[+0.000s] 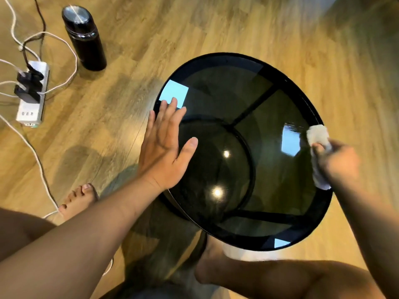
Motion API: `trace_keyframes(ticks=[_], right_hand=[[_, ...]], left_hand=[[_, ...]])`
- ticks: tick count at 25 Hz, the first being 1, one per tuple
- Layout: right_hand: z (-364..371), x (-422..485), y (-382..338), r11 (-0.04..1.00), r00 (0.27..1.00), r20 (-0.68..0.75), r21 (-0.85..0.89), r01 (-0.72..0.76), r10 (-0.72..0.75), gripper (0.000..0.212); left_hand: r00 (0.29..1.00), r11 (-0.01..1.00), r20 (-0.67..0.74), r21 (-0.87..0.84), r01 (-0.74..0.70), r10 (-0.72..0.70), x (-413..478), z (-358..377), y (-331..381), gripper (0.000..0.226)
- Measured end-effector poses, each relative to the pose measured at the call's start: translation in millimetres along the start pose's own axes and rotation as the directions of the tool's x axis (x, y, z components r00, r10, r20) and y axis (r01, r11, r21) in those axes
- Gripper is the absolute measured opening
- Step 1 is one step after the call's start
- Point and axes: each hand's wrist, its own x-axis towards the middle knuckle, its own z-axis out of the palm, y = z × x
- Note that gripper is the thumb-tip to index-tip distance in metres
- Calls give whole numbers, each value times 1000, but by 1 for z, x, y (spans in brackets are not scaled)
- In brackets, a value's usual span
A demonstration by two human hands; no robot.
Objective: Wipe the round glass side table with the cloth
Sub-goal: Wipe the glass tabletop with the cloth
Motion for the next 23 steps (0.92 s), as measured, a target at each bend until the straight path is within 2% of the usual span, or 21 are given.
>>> trace_keyframes(ticks=[2, 3, 4, 7, 8, 10, 11, 12, 13, 14, 15, 17, 19, 20, 22, 23], right_hand=[[-2, 3, -7, 991, 993, -27, 76, -109, 112, 35], [4, -8, -28, 991, 993, -43, 90, -103, 107, 36], [14, -25, -54, 995, 997, -54, 76, -59, 63, 39], [56, -99, -153, 960, 960, -29, 14, 279, -278, 33], [67, -126, -183, 911, 912, 31, 64, 406, -409, 25], [75, -156, -217, 755, 743, 147, 204, 623, -653, 17], [71, -151, -216, 684, 668, 158, 250, 685, -727, 22], [65, -137, -203, 659, 645, 147, 239, 713, -750, 26], [58, -116, -179, 676, 668, 114, 181, 714, -736, 28], [50, -89, -148, 741, 737, 80, 102, 664, -671, 29], [40, -58, -114, 826, 825, 38, 37, 563, -564, 32], [14, -5, -46, 966, 969, 28, -71, 249, -247, 41], [-5, 26, -8, 997, 999, 43, -71, -9, 12, 46], [-6, 27, -12, 997, 998, 32, -35, -62, 63, 44], [5, 1, -58, 999, 999, -37, 22, -32, 33, 38], [17, -19, -89, 998, 997, -65, 20, 52, -51, 37]], left_hand=[[1000, 1000, 2, 2, -1, 1, 0, 0, 1, 65], [1000, 1000, 6, -1, 0, 0, 0, 0, 1, 66], [1000, 1000, 5, -5, 1, -1, 0, 0, 1, 66], [1000, 999, -19, -33, -1, 1, 0, 0, 2, 68], [999, 999, -33, -49, -5, 3, 0, 0, 3, 67], [998, 998, -68, -69, -10, 6, 0, -1, 4, 64], [998, 998, -70, -57, -14, 10, 0, -1, 4, 64], [998, 999, -56, -39, -18, 16, 0, -1, 3, 64], [999, 1000, -39, -24, -18, 17, 0, 0, 3, 65], [1000, 1000, -28, -14, -11, 11, 0, 0, 3, 66], [1000, 1000, -25, -7, -2, 1, 0, 1, 3, 66], [1000, 1000, -28, -5, 11, -11, 0, 1, 2, 66], [1000, 1000, -26, -17, 12, -13, 0, 1, 1, 66], [1000, 1000, -27, -22, 16, -16, 0, 1, 1, 66], [1000, 999, -20, -26, 24, -24, -1, 1, 1, 67], [999, 999, -22, -28, 28, -28, 0, 1, 2, 67]])
